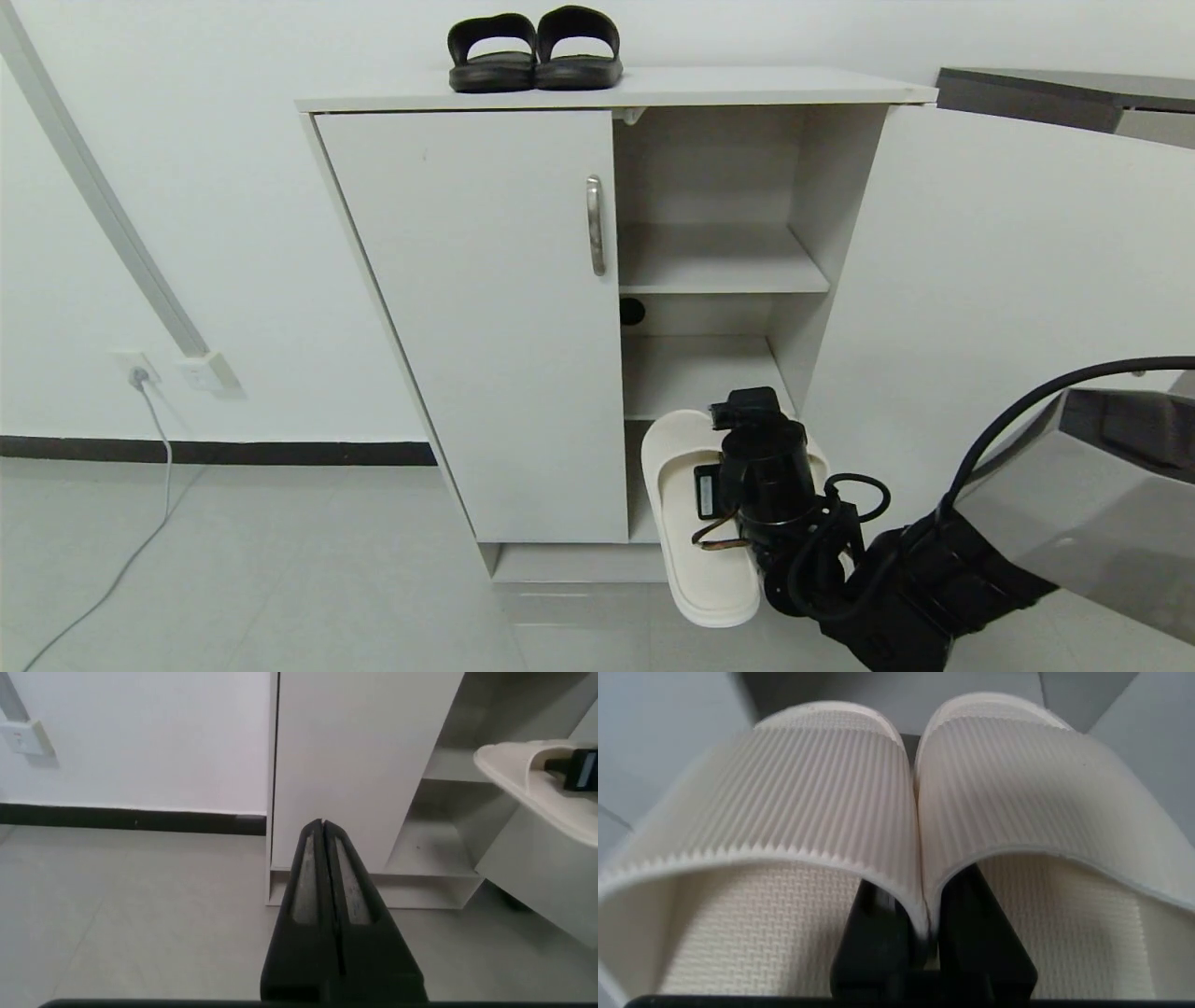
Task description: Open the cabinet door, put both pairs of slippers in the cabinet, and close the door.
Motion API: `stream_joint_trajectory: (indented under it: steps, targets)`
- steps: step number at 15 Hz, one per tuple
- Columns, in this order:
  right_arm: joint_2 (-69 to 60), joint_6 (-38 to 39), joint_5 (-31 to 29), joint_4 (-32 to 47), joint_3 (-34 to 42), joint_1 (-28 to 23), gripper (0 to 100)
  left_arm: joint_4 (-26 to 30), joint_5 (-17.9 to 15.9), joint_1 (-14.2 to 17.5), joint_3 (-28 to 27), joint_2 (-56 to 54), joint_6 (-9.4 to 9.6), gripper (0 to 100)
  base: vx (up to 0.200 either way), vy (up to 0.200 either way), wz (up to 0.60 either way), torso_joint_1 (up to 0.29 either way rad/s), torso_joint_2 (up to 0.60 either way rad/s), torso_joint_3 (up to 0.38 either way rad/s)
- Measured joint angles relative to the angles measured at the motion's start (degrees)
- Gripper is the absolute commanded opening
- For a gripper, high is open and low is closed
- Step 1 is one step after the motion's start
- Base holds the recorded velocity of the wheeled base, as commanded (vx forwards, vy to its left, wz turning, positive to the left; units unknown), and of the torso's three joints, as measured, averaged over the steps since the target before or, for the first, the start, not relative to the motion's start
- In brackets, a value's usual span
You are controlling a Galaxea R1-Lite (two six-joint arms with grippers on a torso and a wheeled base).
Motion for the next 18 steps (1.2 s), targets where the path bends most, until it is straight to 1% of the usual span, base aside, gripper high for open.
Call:
stream_joint_trajectory:
  steps: [6,9,16,18]
  targets:
    - [1.3,-0.3,0.0,-1.0,-1.4,-0.5,0,0.0,0.0,0.0,0.0,0.0,-0.04,0,0.000,0.000,0.00,0.000,0.00,0.000]
    - [1.6,-0.4,0.0,-1.1,-1.5,-0.4,0,0.0,1.4,0.0,0.0,0.0,-0.09,0,0.000,-0.200,0.00,0.002,0.00,0.004]
    - [2.7,-0.2,0.1,-2.3,-1.5,-0.3,0,0.0,1.5,0.1,0.1,0.0,-0.11,0,0.000,0.000,0.00,0.000,0.00,0.000]
    - [3.2,-0.2,0.2,-2.9,-1.5,0.4,0,0.0,1.5,0.0,0.1,0.0,-0.12,0,0.000,0.000,0.00,0.000,0.00,0.000]
